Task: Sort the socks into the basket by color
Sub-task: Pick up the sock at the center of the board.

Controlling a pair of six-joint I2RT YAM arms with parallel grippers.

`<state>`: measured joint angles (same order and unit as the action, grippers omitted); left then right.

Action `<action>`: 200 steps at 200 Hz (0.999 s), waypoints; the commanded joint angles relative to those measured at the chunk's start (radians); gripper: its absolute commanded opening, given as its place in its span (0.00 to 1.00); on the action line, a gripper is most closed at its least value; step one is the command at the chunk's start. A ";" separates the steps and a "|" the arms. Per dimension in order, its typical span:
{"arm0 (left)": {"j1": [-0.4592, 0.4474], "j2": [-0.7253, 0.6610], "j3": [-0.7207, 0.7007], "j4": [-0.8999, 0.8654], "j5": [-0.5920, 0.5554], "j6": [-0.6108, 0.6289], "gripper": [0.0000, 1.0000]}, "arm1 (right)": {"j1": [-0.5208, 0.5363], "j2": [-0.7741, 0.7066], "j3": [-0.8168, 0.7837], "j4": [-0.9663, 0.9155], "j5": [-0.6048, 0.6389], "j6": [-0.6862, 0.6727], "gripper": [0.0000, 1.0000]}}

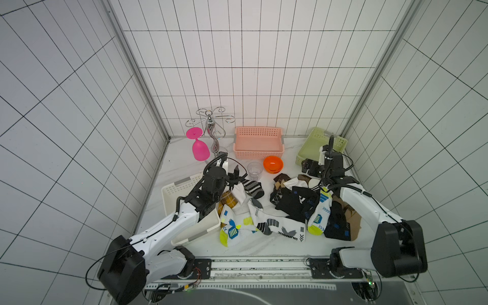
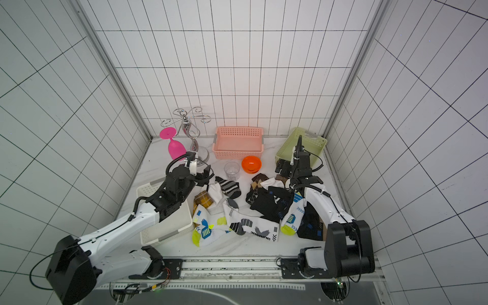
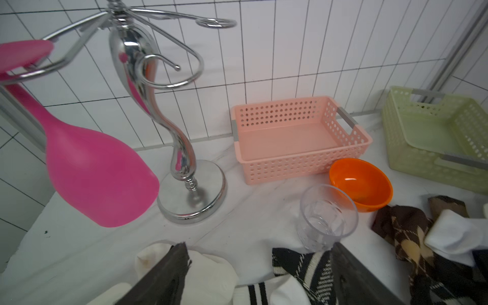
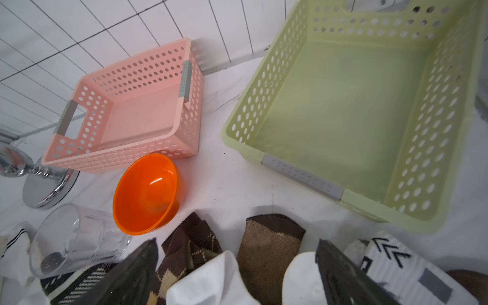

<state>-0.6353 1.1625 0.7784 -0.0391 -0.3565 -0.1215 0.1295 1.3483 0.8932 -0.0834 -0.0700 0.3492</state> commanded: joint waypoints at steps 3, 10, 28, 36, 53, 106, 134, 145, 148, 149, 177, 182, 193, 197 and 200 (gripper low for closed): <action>-0.083 0.045 0.076 -0.250 0.024 -0.082 0.81 | 0.033 0.023 0.131 -0.170 -0.053 -0.027 0.99; -0.110 0.057 0.093 -0.302 0.031 -0.102 0.81 | 0.040 0.025 0.139 -0.183 -0.057 -0.033 1.00; -0.170 0.079 0.086 -0.360 0.046 -0.144 0.82 | 0.048 0.017 0.138 -0.206 -0.065 -0.037 0.99; -0.192 0.089 0.077 -0.382 0.054 -0.162 0.83 | 0.049 0.011 0.132 -0.208 -0.076 -0.034 0.99; -0.225 0.108 0.051 -0.409 0.082 -0.190 0.83 | 0.055 -0.003 0.125 -0.218 -0.095 -0.024 1.00; -0.265 0.278 0.030 -0.395 0.157 -0.264 0.89 | 0.061 -0.029 0.107 -0.252 -0.103 -0.037 1.00; -0.286 0.342 0.059 -0.396 0.181 -0.288 0.90 | 0.061 -0.044 0.104 -0.254 -0.103 -0.041 1.00; -0.290 0.355 0.063 -0.393 0.191 -0.295 0.89 | 0.061 -0.045 0.102 -0.257 -0.103 -0.042 0.99; -0.290 0.360 0.064 -0.392 0.192 -0.296 0.89 | 0.061 -0.044 0.101 -0.258 -0.103 -0.043 0.99; -0.289 0.361 0.064 -0.391 0.193 -0.296 0.89 | 0.061 -0.044 0.101 -0.258 -0.103 -0.044 0.99; -0.290 0.394 0.076 -0.388 0.212 -0.294 0.83 | 0.061 -0.054 0.088 -0.256 -0.108 -0.043 0.99; -0.291 0.394 0.076 -0.384 0.214 -0.294 0.82 | 0.061 -0.054 0.086 -0.256 -0.108 -0.044 1.00; -0.292 0.392 0.076 -0.376 0.223 -0.289 0.81 | 0.061 -0.054 0.083 -0.256 -0.106 -0.044 1.00; -0.293 0.391 0.076 -0.373 0.225 -0.288 0.81 | 0.061 -0.052 0.083 -0.256 -0.106 -0.044 0.99; -0.293 0.391 0.076 -0.371 0.228 -0.287 0.80 | 0.061 -0.052 0.084 -0.257 -0.106 -0.044 1.00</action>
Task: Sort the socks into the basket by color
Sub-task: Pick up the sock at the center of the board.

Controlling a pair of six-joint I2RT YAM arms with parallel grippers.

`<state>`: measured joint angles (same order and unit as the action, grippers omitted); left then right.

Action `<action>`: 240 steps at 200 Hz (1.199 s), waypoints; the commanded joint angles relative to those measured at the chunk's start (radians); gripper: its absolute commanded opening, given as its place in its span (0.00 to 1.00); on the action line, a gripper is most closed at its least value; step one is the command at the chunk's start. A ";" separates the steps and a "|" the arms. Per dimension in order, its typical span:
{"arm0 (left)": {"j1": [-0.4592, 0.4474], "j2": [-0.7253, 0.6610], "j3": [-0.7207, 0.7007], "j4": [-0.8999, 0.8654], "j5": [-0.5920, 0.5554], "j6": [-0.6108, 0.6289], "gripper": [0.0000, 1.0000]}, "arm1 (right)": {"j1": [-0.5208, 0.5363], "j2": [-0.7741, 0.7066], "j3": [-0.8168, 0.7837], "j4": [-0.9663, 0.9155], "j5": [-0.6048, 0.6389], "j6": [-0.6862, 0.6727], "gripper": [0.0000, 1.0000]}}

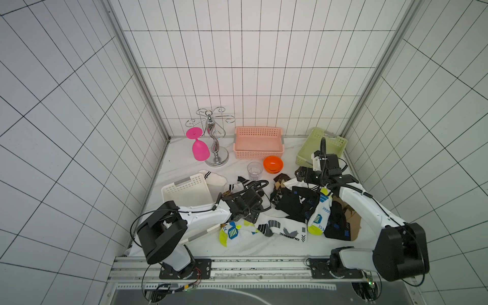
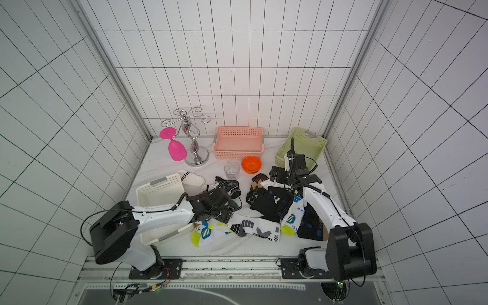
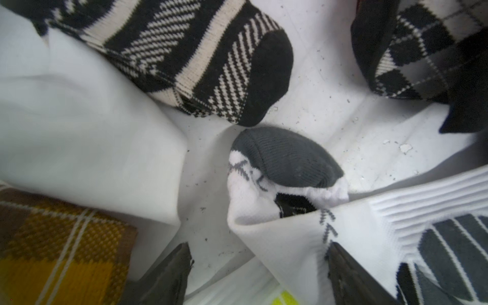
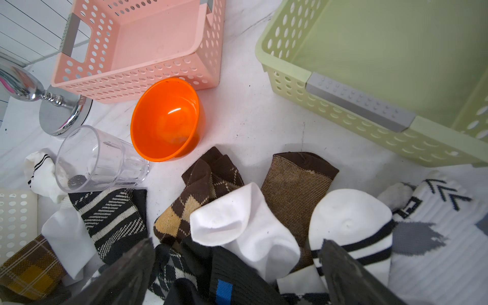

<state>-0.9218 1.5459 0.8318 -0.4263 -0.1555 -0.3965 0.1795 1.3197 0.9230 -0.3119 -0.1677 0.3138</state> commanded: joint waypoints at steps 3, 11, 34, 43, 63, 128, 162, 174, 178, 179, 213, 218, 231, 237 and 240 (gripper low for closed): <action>-0.008 0.007 0.023 0.017 0.028 -0.009 0.80 | 0.011 -0.024 0.054 -0.029 -0.009 -0.009 0.99; -0.008 0.004 0.020 0.026 0.035 -0.007 0.80 | 0.011 -0.024 0.054 -0.030 -0.013 -0.009 1.00; -0.009 0.017 0.020 0.043 0.068 0.002 0.70 | 0.011 -0.024 0.054 -0.028 -0.018 -0.007 1.00; -0.009 0.024 0.025 0.040 0.073 0.005 0.56 | 0.011 -0.024 0.056 -0.027 -0.015 -0.009 1.00; -0.009 0.026 0.027 0.046 0.084 0.011 0.34 | 0.011 -0.024 0.056 -0.025 -0.015 -0.010 0.99; -0.012 -0.071 0.032 0.078 0.063 0.027 0.00 | 0.011 -0.025 0.046 -0.017 -0.027 -0.010 1.00; -0.011 -0.141 0.059 0.040 0.023 0.020 0.00 | 0.011 -0.024 0.052 -0.017 -0.042 -0.010 0.99; -0.011 -0.173 0.072 0.024 0.003 0.014 0.00 | 0.012 -0.022 0.052 -0.016 -0.047 -0.010 1.00; -0.012 -0.182 0.079 0.017 -0.007 0.010 0.00 | 0.012 -0.022 0.053 -0.016 -0.048 -0.010 0.99; -0.012 -0.183 0.081 0.016 -0.011 0.008 0.00 | 0.012 -0.022 0.054 -0.016 -0.049 -0.011 1.00; -0.003 -0.256 0.162 -0.040 -0.051 -0.019 0.00 | 0.013 -0.025 0.047 -0.001 -0.060 -0.006 0.99; -0.003 -0.265 0.179 -0.050 -0.055 -0.019 0.00 | 0.014 -0.024 0.047 -0.001 -0.062 -0.006 0.99; -0.003 -0.289 0.215 -0.064 -0.064 -0.016 0.00 | 0.014 -0.024 0.048 0.000 -0.067 -0.004 0.99; -0.003 -0.301 0.230 -0.065 -0.069 -0.014 0.00 | 0.015 -0.022 0.051 -0.001 -0.070 -0.004 0.99; -0.003 -0.308 0.237 -0.066 -0.074 -0.014 0.00 | 0.015 -0.022 0.050 0.000 -0.070 -0.004 0.99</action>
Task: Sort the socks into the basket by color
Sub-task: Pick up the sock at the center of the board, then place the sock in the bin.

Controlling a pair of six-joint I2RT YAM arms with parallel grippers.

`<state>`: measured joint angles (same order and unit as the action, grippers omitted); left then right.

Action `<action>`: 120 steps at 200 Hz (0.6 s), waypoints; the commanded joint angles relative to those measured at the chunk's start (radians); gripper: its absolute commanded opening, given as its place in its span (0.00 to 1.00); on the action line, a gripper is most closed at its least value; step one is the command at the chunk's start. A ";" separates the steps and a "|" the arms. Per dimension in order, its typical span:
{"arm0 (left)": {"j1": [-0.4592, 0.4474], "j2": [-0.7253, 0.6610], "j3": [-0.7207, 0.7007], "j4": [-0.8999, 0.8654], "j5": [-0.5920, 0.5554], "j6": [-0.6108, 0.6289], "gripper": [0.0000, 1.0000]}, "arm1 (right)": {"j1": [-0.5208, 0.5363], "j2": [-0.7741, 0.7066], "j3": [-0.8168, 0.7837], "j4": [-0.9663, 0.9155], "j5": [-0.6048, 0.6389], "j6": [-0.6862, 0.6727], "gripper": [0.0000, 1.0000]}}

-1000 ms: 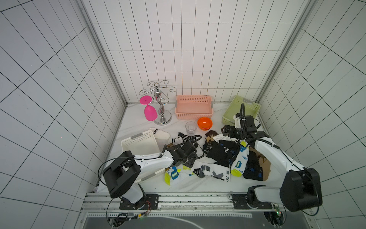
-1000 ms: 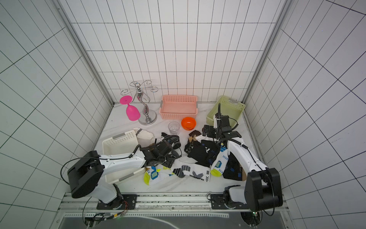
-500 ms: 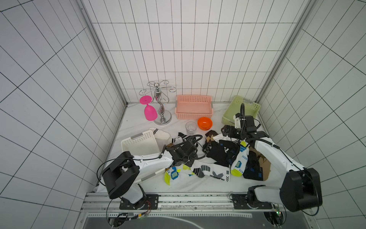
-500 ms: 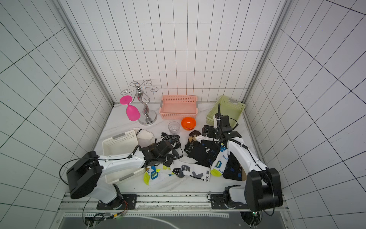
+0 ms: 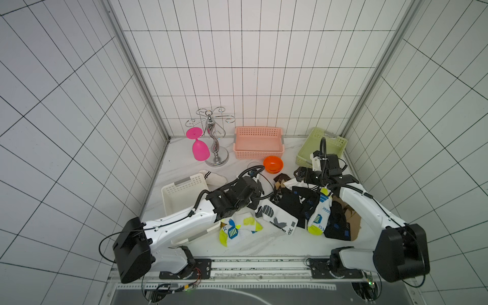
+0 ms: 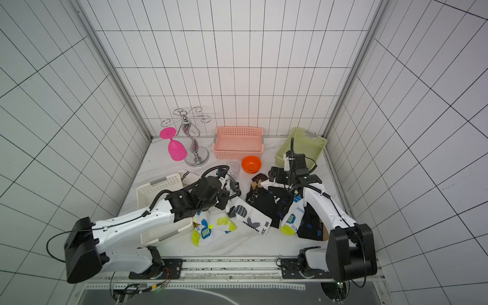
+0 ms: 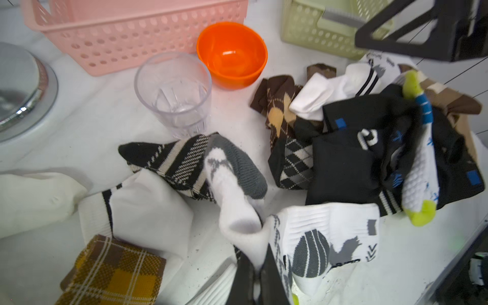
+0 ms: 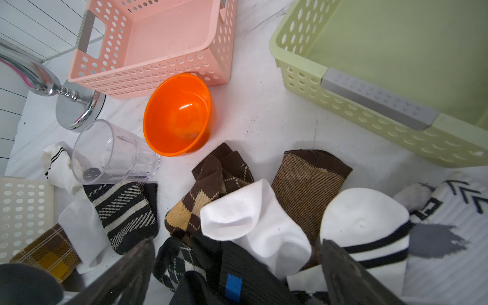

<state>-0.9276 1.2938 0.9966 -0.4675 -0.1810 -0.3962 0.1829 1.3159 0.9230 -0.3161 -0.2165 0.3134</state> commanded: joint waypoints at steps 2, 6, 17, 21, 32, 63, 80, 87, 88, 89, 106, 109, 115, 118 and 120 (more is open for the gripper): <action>0.003 -0.060 0.077 -0.027 -0.050 -0.015 0.00 | 0.013 -0.018 0.050 0.004 -0.022 -0.003 0.99; 0.003 -0.070 0.084 -0.027 -0.060 -0.018 0.00 | 0.012 -0.018 0.051 0.004 -0.023 -0.002 0.99; 0.003 -0.094 0.110 -0.039 -0.081 -0.025 0.00 | 0.014 -0.015 0.055 0.004 -0.029 -0.002 0.99; 0.005 -0.103 0.123 -0.049 -0.090 -0.029 0.00 | 0.015 -0.015 0.056 0.004 -0.030 -0.003 0.98; 0.014 -0.118 0.159 -0.086 -0.106 -0.043 0.00 | 0.018 -0.012 0.059 0.003 -0.034 -0.002 0.98; 0.072 -0.178 0.236 -0.182 -0.154 -0.101 0.00 | 0.027 -0.011 0.059 0.003 -0.051 0.001 0.97; 0.130 -0.216 0.274 -0.248 -0.177 -0.138 0.00 | 0.034 -0.010 0.054 0.003 -0.053 0.001 0.97; 0.153 -0.230 0.291 -0.282 -0.198 -0.152 0.00 | 0.036 -0.010 0.054 0.004 -0.055 0.001 0.97; 0.157 -0.233 0.293 -0.288 -0.203 -0.154 0.00 | 0.036 -0.010 0.053 0.004 -0.055 0.002 0.97; 0.160 -0.236 0.296 -0.293 -0.206 -0.156 0.00 | 0.037 -0.010 0.053 0.003 -0.056 0.002 0.97; 0.242 -0.279 0.330 -0.363 -0.236 -0.185 0.00 | 0.043 -0.009 0.052 0.004 -0.061 0.002 0.97; 0.258 -0.288 0.336 -0.371 -0.235 -0.186 0.00 | 0.044 -0.010 0.052 0.027 -0.062 0.003 0.97; 0.301 -0.302 0.347 -0.392 -0.235 -0.188 0.00 | 0.046 -0.008 0.051 0.029 -0.064 0.002 0.97; 0.320 -0.308 0.355 -0.404 -0.234 -0.190 0.00 | 0.047 -0.008 0.050 0.031 -0.064 0.003 0.97; 0.332 -0.312 0.358 -0.411 -0.234 -0.190 0.00 | 0.048 -0.008 0.050 0.031 -0.065 0.003 0.97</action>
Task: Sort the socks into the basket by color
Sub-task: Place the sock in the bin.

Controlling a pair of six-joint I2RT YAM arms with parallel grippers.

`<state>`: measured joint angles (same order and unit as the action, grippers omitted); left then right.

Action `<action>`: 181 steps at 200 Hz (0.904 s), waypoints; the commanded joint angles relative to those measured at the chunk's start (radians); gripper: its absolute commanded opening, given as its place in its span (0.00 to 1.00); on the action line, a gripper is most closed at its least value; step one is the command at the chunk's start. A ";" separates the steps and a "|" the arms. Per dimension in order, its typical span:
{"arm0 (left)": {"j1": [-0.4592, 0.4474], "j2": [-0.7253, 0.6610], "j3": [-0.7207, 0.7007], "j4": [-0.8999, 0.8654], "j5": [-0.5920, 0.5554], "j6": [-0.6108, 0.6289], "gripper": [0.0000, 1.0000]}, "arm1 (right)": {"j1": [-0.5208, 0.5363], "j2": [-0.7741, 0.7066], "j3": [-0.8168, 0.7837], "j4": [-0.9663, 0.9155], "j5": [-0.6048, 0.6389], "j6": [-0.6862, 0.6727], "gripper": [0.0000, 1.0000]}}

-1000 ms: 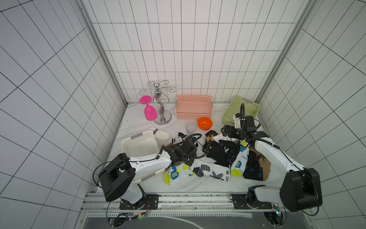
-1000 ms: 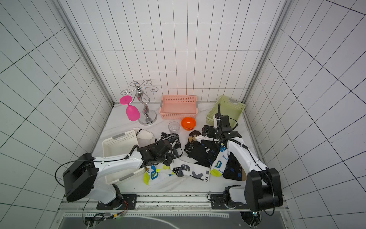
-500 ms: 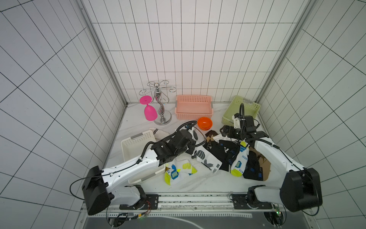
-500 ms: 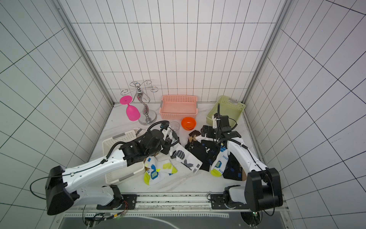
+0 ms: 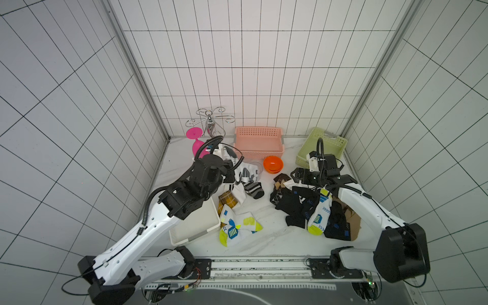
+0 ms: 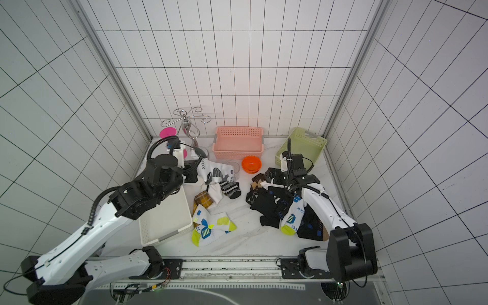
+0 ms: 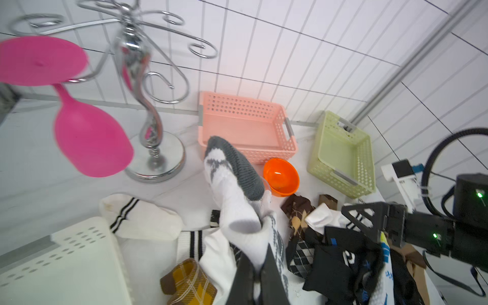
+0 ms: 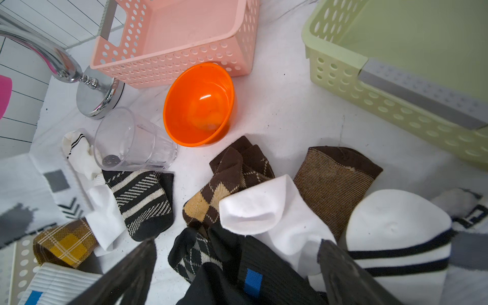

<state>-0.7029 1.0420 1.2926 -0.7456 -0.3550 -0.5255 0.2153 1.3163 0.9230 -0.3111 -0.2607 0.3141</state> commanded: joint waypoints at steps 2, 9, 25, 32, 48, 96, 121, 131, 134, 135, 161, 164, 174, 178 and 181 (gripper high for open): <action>0.121 -0.064 0.068 -0.141 -0.061 -0.060 0.00 | 0.016 -0.007 0.050 0.026 -0.021 0.001 0.97; 0.167 -0.077 0.086 -0.167 -0.063 -0.060 0.00 | 0.020 -0.006 0.050 0.027 -0.023 0.003 0.97; 0.258 -0.103 0.121 -0.220 -0.069 -0.050 0.00 | 0.028 0.000 0.051 0.028 -0.028 0.003 0.97; 0.294 -0.108 0.138 -0.246 -0.073 -0.047 0.00 | 0.032 0.003 0.053 0.027 -0.029 0.002 0.97; 0.342 -0.115 0.161 -0.296 -0.089 -0.037 0.00 | 0.039 0.007 0.054 0.028 -0.029 0.002 0.97; 0.385 -0.100 0.047 -0.346 -0.133 -0.070 0.00 | 0.049 0.016 0.045 0.027 -0.029 -0.004 0.97; 0.420 -0.106 -0.107 -0.296 -0.153 -0.144 0.00 | 0.050 0.015 0.032 0.027 -0.028 -0.008 0.97; 0.439 -0.111 -0.175 -0.258 -0.146 -0.171 0.00 | 0.050 0.014 0.024 0.027 -0.025 -0.009 0.97; 0.447 -0.112 -0.192 -0.249 -0.139 -0.177 0.00 | 0.050 0.014 0.025 0.028 -0.023 -0.009 0.97; 0.450 -0.112 -0.200 -0.246 -0.138 -0.180 0.00 | 0.050 0.014 0.024 0.028 -0.023 -0.009 0.97; 0.511 -0.117 -0.343 -0.164 -0.069 -0.257 0.00 | 0.051 0.014 0.023 0.025 -0.021 -0.013 0.97; 0.519 -0.119 -0.357 -0.150 -0.059 -0.261 0.00 | 0.050 0.014 0.023 0.025 -0.020 -0.014 0.97; 0.533 -0.129 -0.407 -0.101 -0.041 -0.271 0.00 | 0.050 0.018 0.022 0.025 -0.021 -0.014 0.97; 0.534 -0.131 -0.423 -0.090 -0.040 -0.278 0.00 | 0.049 0.019 0.022 0.025 -0.021 -0.014 0.97; 0.537 -0.131 -0.433 -0.083 -0.039 -0.282 0.00 | 0.050 0.021 0.023 0.026 -0.021 -0.014 0.97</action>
<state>-0.1917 0.9398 0.9264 -0.9527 -0.4282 -0.7151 0.2520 1.3277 0.9226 -0.2939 -0.2798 0.3130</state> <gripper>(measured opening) 0.055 0.969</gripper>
